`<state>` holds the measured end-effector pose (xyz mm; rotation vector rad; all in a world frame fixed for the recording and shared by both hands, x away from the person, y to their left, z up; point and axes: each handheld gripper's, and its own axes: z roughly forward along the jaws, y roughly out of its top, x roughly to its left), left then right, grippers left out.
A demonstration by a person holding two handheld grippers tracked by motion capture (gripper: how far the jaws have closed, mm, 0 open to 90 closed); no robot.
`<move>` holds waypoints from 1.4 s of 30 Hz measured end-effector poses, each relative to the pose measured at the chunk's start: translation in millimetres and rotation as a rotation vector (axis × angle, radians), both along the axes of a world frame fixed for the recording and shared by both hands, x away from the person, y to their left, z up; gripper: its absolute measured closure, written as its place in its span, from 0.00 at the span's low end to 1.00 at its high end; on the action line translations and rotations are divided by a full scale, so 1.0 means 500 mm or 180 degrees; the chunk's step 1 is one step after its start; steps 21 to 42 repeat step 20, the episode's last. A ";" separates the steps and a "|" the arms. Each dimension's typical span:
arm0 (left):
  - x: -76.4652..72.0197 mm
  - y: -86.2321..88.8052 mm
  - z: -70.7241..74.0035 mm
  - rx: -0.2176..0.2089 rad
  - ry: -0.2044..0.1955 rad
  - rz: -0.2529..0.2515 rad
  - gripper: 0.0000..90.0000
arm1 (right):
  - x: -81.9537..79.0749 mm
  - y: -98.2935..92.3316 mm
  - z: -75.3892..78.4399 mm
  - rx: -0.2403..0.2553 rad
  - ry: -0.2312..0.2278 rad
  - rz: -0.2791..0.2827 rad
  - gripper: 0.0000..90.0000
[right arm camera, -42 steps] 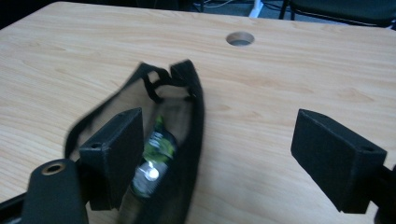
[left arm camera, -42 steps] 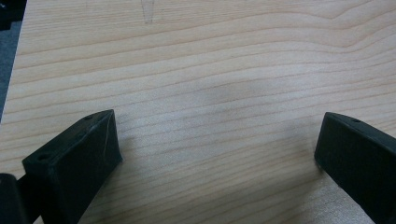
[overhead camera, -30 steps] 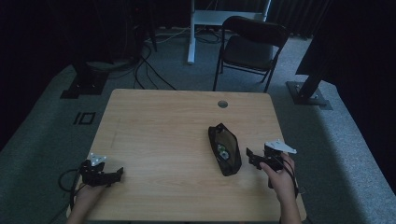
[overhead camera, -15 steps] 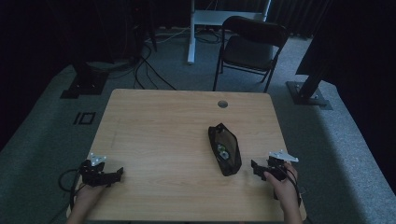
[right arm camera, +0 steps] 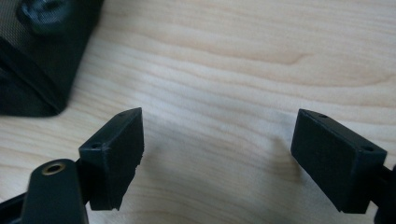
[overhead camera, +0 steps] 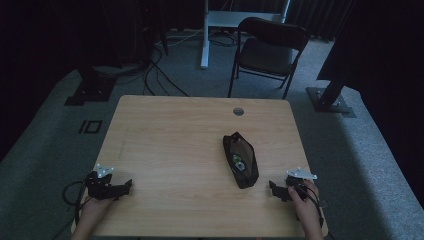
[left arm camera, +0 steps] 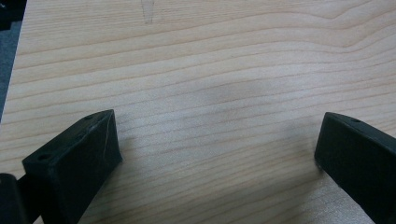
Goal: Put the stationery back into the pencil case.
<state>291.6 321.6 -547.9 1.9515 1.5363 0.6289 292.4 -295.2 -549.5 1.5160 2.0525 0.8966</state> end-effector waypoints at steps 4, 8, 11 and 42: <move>0.000 0.000 0.000 0.0000 0.0000 0.0000 0.00 | -0.002 -0.001 -0.004 -0.0014 -0.0057 -0.0004 0.18; 0.000 0.000 0.000 0.0000 0.0000 0.0000 0.00 | -0.001 0.001 -0.007 -0.0048 -0.0081 0.0005 0.15; 0.000 0.000 0.000 0.0000 -0.0001 0.0001 0.00 | -0.001 0.001 -0.007 -0.0049 -0.0077 0.0012 0.15; 0.000 0.000 0.000 0.0000 -0.0001 0.0001 0.00 | -0.001 0.001 -0.007 -0.0048 -0.0077 0.0012 0.15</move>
